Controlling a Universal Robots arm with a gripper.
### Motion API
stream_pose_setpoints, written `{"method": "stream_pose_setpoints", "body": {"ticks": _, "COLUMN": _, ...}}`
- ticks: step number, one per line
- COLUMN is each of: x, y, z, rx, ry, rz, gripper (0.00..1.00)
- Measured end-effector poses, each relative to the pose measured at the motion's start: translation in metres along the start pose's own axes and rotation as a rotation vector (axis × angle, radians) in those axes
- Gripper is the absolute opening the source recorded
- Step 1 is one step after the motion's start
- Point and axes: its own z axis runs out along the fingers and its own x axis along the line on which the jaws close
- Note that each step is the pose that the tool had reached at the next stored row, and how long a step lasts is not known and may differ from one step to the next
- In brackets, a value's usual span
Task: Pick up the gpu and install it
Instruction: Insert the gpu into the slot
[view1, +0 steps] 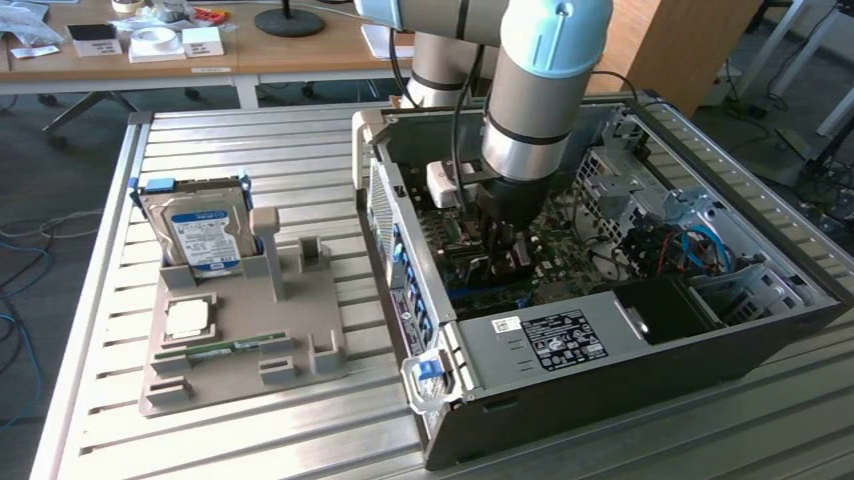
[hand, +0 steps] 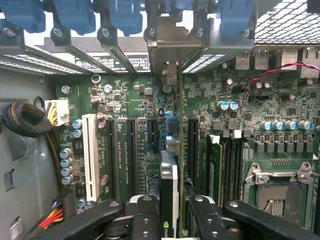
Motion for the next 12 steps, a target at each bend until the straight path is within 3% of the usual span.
{"method": "stream_pose_setpoints", "body": {"ticks": 12, "x": 0.0000, "y": 0.0004, "z": 0.0032, "rx": 0.0005, "ry": -0.0006, "rz": 0.000, "gripper": 0.27}}
